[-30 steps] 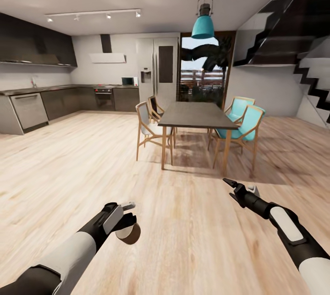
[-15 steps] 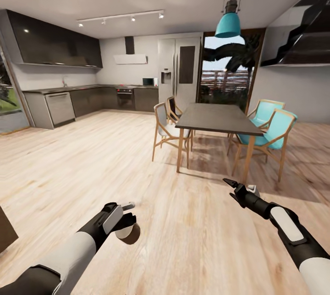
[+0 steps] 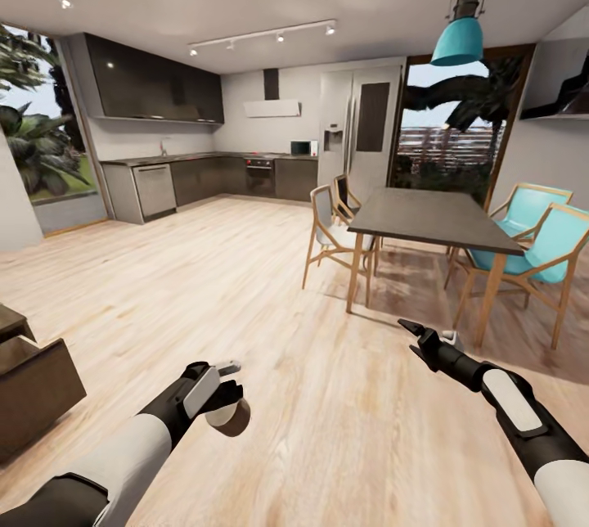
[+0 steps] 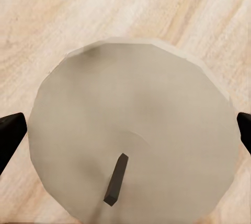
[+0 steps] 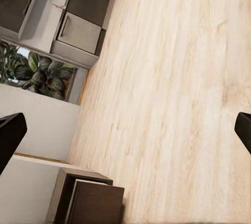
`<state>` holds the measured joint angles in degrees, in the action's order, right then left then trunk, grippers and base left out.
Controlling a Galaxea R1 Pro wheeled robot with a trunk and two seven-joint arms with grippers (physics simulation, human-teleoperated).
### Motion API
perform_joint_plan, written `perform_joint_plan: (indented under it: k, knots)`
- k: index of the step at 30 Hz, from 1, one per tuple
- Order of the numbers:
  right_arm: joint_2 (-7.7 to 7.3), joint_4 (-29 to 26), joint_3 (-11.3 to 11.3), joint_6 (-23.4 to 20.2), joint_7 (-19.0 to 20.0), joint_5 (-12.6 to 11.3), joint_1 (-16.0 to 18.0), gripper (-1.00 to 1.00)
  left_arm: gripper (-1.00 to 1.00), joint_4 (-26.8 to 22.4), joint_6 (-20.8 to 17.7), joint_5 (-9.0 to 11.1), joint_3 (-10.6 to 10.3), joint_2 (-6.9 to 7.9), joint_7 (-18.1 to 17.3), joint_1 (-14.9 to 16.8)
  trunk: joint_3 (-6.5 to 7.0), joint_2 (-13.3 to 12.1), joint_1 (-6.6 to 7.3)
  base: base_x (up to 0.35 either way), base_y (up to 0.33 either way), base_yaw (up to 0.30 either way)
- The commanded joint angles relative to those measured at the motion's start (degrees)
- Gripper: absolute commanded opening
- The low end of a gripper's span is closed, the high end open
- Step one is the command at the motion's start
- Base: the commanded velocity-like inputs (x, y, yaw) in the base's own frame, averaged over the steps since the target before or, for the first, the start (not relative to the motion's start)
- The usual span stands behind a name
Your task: Place each of the two pumpkins and all three candles from the living room inside a cabinet in the living room (use any cabinet), then make sure every cabinet is closed, and position the cauldron so it is next to a table in the living room.
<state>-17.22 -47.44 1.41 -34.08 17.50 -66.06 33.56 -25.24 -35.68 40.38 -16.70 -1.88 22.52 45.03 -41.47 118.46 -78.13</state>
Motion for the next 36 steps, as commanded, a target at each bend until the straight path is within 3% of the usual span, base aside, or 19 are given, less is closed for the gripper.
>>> perform_joint_plan:
  k: [1, 23, 36]
  knots:
    - [0.00, -0.02, 0.15, -0.37, 0.08, -0.09, 0.02, 1.00, -1.00, -0.08, -0.09, 0.48, -0.40, 0.03, 0.68, 0.06, -0.03, 0.03, 0.01, 0.000, 0.000, 0.286]
    - [0.03, -0.02, 0.09, -0.28, -0.07, -0.04, 0.02, 1.00, -1.00, -0.08, -0.09, 0.45, -0.30, -0.08, 0.68, 0.06, 0.70, 0.03, 0.01, 0.005, -0.012, 0.282]
    - [0.06, -0.02, 0.14, -0.41, -0.01, -0.04, 0.02, 1.00, -1.00, -0.08, -0.09, 0.40, -0.29, -0.07, 0.68, 0.06, 1.23, 0.03, 0.01, 0.244, -0.103, 0.277]
